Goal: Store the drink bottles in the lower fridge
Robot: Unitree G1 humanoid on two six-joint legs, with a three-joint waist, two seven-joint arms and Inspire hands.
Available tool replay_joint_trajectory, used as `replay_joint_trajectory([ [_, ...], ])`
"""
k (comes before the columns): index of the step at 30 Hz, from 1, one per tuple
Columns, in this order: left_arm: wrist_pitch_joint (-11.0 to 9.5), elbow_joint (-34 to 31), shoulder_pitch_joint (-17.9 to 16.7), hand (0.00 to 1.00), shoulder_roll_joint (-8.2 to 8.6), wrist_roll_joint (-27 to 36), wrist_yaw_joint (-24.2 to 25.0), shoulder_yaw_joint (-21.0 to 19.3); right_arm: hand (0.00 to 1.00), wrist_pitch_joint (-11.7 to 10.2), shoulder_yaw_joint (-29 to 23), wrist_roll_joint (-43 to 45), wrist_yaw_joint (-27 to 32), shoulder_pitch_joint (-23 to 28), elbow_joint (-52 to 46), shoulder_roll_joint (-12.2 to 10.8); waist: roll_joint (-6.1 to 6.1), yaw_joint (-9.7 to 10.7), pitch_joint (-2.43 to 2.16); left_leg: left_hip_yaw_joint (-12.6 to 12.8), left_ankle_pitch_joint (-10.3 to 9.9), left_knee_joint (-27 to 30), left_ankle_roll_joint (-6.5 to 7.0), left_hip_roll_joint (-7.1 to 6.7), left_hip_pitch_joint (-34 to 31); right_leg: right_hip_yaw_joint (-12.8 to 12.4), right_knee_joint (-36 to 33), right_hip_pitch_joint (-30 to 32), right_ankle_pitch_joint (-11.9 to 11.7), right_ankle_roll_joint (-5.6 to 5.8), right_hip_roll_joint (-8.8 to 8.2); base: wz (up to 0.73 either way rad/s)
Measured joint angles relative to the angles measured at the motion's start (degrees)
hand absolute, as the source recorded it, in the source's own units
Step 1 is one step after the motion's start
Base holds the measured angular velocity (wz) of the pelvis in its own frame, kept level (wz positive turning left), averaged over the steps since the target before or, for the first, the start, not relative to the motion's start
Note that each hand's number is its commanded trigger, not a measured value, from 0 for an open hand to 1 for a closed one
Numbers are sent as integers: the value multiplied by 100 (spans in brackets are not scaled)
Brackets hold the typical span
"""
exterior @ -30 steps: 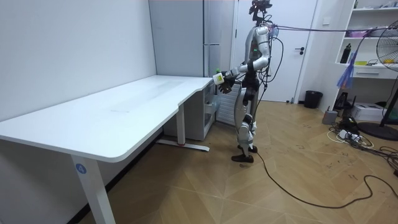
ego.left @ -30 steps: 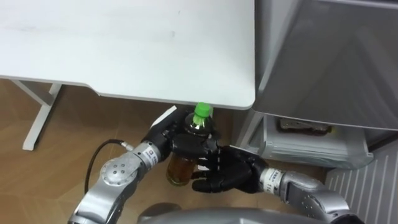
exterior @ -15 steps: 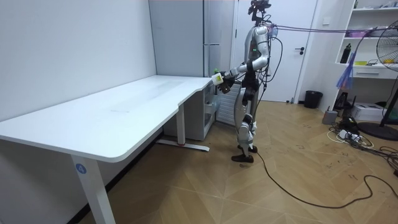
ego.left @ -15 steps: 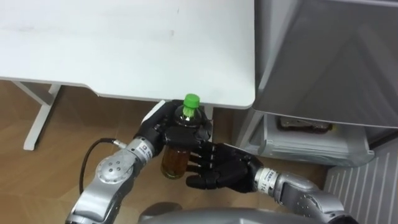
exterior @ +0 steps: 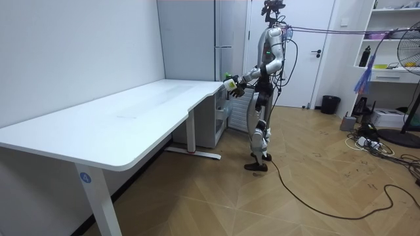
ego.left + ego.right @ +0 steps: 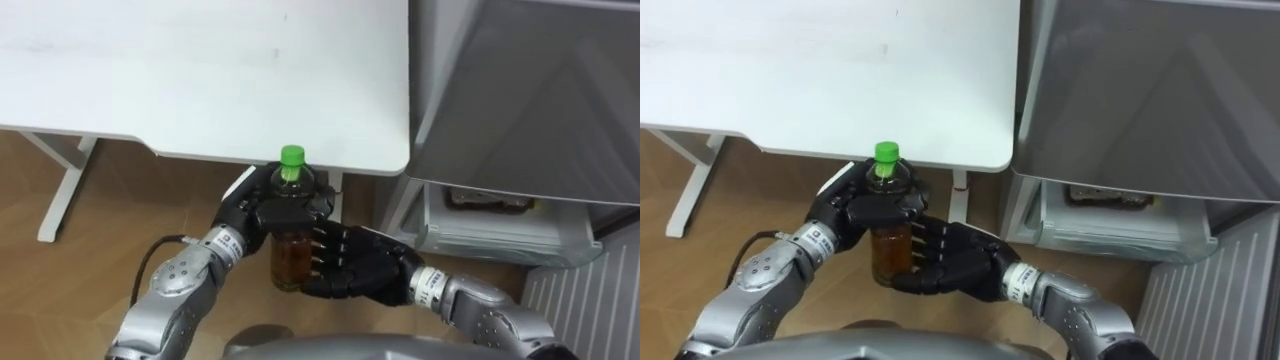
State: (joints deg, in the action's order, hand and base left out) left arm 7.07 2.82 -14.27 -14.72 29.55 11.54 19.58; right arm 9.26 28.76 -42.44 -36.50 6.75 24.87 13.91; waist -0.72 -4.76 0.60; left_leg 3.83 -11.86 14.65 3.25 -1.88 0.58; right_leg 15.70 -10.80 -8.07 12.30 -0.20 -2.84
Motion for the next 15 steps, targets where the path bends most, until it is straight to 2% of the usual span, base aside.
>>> replay_joint_trajectory([
  [8,11,381,-1,100,5,725,0,114,0,42,116,-138,80,2,10,132,11,27,12,-17,0,13,0,0,-45,-1,-5,22,0,0,5,0],
  [15,51,418,-1,100,1,866,1,126,0,55,151,-219,74,3,9,164,38,30,5,-7,0,24,0,1,-90,-16,-10,67,0,0,4,0],
])
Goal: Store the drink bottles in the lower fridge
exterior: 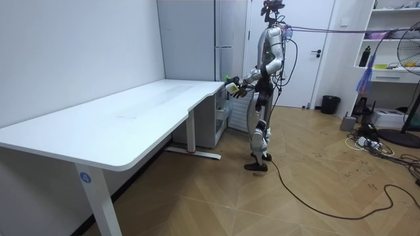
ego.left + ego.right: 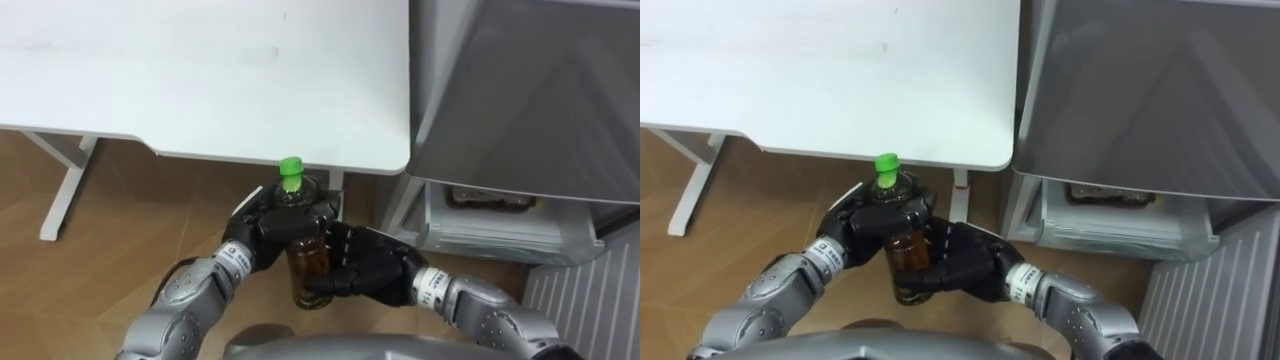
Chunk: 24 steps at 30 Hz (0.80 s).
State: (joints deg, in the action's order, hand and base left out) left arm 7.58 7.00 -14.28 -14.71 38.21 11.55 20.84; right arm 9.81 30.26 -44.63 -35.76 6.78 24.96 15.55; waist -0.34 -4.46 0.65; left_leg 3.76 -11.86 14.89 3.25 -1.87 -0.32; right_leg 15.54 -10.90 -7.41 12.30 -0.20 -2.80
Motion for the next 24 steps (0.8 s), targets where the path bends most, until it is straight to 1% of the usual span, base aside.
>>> replay_joint_trajectory([
  [1,0,0,0,100,-4,11,1,13,64,3,12,-35,0,3,0,19,2,1,-1,0,0,6,0,0,-8,0,0,5,0,0,0,0],
  [2,0,0,0,100,-5,11,1,29,99,3,21,-38,0,4,0,25,1,1,-1,0,0,8,0,0,-11,0,-2,5,0,0,0,0],
  [7,0,-1,0,100,-8,56,15,85,100,3,23,-37,39,4,1,69,3,-2,-2,0,0,7,0,0,-15,-35,-11,19,0,0,4,0],
  [13,-26,-14,4,100,-2,281,78,236,100,10,8,-36,344,9,173,93,7,-21,-8,7,0,26,0,7,-18,-105,-81,58,1,0,5,0],
  [15,-24,-14,4,100,18,350,73,235,100,-52,31,-31,390,9,174,92,6,-9,-8,6,0,48,0,10,-30,-104,-82,58,0,0,7,0],
  [16,-25,-14,4,100,28,519,74,235,100,-87,16,-31,417,12,182,92,7,-6,-8,6,0,53,1,9,-32,-104,-83,58,0,0,6,0],
  [17,-28,-14,4,100,47,560,74,234,100,-121,13,-34,419,14,183,88,2,-7,-10,6,0,58,1,10,-33,-104,-86,58,0,0,7,0],
  [22,-42,-14,4,100,44,620,74,232,100,-151,14,-34,444,18,183,81,-10,-9,-13,6,0,88,1,11,-35,-105,-98,51,0,0,6,0],
  [23,-42,-14,4,95,48,628,74,213,100,-170,12,-33,446,30,187,81,-17,-8,-18,5,0,89,1,10,-29,-106,-98,45,0,0,6,0],
  [24,-42,-14,3,86,51,629,74,212,100,-176,9,-33,446,36,187,80,-21,-8,-20,5,0,90,1,10,-27,-106,-98,42,0,0,6,0],
])
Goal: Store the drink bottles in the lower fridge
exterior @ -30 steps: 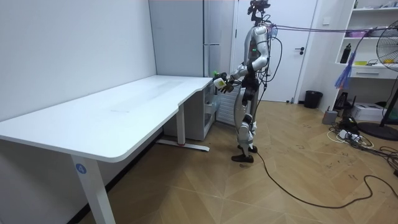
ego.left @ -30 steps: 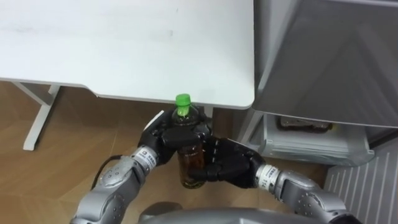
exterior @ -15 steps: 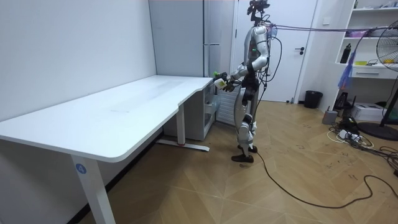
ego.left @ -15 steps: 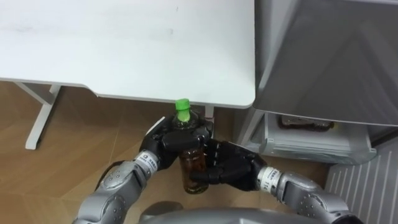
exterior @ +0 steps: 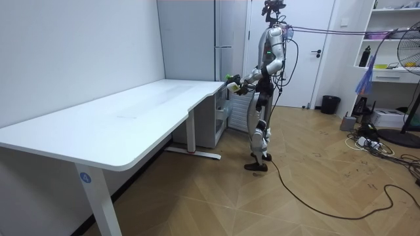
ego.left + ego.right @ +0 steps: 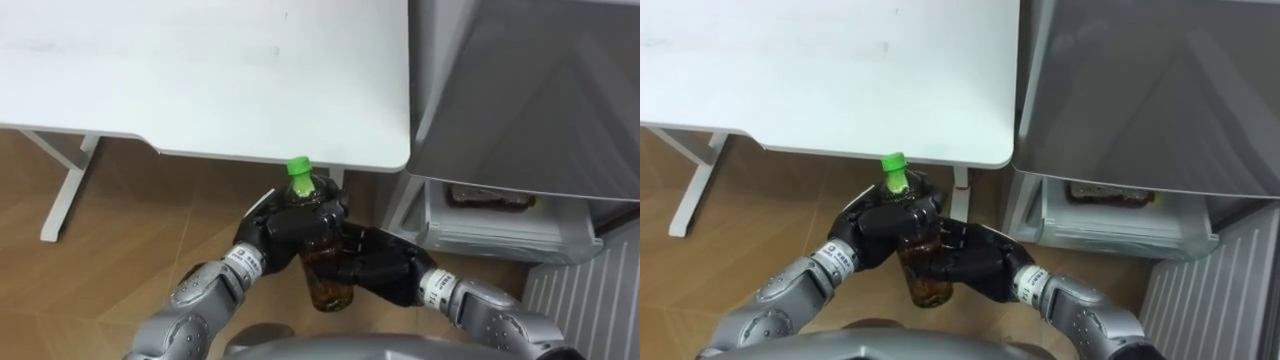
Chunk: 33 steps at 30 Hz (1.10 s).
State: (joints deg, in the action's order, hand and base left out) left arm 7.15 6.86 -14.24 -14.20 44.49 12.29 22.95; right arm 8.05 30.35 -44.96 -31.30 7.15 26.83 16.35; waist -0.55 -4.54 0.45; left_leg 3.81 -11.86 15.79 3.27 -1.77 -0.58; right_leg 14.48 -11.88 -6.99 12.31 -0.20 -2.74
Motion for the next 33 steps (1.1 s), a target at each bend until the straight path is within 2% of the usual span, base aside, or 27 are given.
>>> replay_joint_trajectory([
  [1,0,0,0,41,1,0,0,0,100,-16,-3,-1,0,10,0,0,-12,8,-4,-4,0,5,0,0,0,3,0,-4,0,0,0,0],
  [2,0,-2,0,36,2,0,0,0,100,-43,-2,-5,0,23,0,0,-23,-4,-4,-5,0,6,0,0,5,3,0,-8,0,0,0,0],
  [3,0,-4,0,26,4,1,0,1,100,-49,-2,-10,0,29,0,0,-27,-7,-4,-5,0,6,0,0,8,3,0,-11,0,0,0,0],
  [4,0,-4,0,0,4,1,0,1,100,-52,-4,-11,0,32,0,0,-31,-5,-2,-6,0,10,0,0,10,4,0,-16,0,0,0,0],
  [12,0,-149,32,0,-41,-8,0,-15,100,-101,-27,-186,-12,25,-7,1,-30,33,4,-6,-17,95,19,10,10,6,-76,3,0,0,-6,0],
  [15,0,-254,61,0,-52,-11,-4,-63,100,-143,-37,-274,-26,-21,-12,-14,-12,26,20,-10,-46,169,25,15,0,26,-83,-13,0,0,-2,0],
  [19,2,-582,61,0,-97,2,-8,-166,100,-242,-72,-564,-126,-23,-52,-40,-3,58,30,-48,-80,249,39,12,-87,75,-86,17,1,2,-5,3],
  [25,3,-928,61,0,-26,-3,-17,-374,100,-349,-298,-622,-411,-24,-56,-100,-5,97,34,-79,-84,286,44,10,-120,127,-80,28,-1,3,-6,3],
  [30,-11,-1167,67,0,43,-16,-51,-609,100,-298,-350,-617,-608,35,-56,-94,-3,95,33,-82,-87,256,38,11,-101,124,-75,24,-1,3,-4,0],
  [33,-141,-1382,88,0,48,-10,-67,-822,100,-296,-302,-577,-666,99,-55,-72,5,32,32,-73,-86,208,37,9,-71,107,-76,13,-1,3,-6,-1],
])
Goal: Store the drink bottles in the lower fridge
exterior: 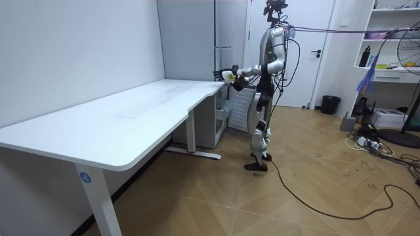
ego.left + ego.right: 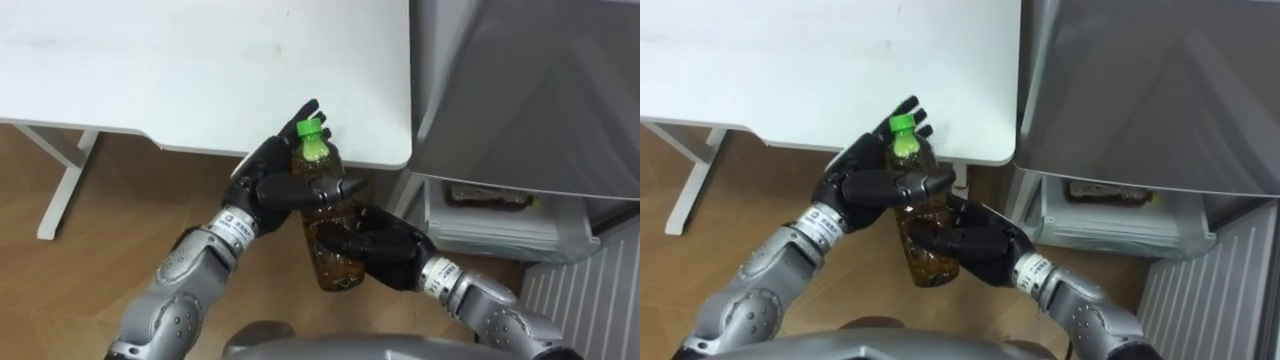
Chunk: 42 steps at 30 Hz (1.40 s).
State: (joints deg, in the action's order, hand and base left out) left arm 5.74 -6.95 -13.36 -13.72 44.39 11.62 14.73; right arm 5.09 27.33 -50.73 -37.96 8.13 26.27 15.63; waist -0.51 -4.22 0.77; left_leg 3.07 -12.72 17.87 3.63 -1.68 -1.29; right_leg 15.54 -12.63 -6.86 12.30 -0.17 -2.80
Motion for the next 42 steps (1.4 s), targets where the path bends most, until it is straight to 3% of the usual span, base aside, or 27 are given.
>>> replay_joint_trajectory([
  [10,-377,-321,106,0,30,-56,-33,-331,100,90,63,891,-19,130,9,42,38,-86,24,9,0,-68,0,-6,90,-123,-1,-38,1,1,4,0],
  [16,-415,-321,138,0,31,-403,-114,-398,100,134,49,1245,-24,134,6,17,38,-91,24,33,1,-105,-1,-6,154,-124,1,-82,1,1,3,-1],
  [22,-446,-321,141,0,113,-394,-160,-839,100,212,-147,1286,-36,148,-1,-23,47,-95,23,60,1,-126,-1,-3,205,-119,4,-131,3,4,-3,-1],
  [28,-475,-321,137,0,115,-399,-310,-1019,100,209,-329,1281,-36,176,1,-31,71,-124,20,64,2,-130,0,-3,279,-125,12,-186,3,5,-1,0],
  [33,-498,-313,104,0,114,-369,-823,-1211,100,210,-475,1284,-28,428,7,43,131,-266,27,114,7,-223,-10,-8,401,-104,111,-314,-2,12,3,-7],
  [39,-552,-220,-65,0,129,-415,-1596,-1909,100,257,-865,1332,-4,694,-97,34,210,-383,6,142,16,-271,-22,1,482,-102,107,-335,-2,12,12,-3],
  [42,-619,280,-179,0,117,-460,-1945,-2235,100,255,-1105,1312,62,780,-187,31,273,-476,-8,149,16,-311,-22,-1,566,-101,111,-365,-2,12,8,0],
])
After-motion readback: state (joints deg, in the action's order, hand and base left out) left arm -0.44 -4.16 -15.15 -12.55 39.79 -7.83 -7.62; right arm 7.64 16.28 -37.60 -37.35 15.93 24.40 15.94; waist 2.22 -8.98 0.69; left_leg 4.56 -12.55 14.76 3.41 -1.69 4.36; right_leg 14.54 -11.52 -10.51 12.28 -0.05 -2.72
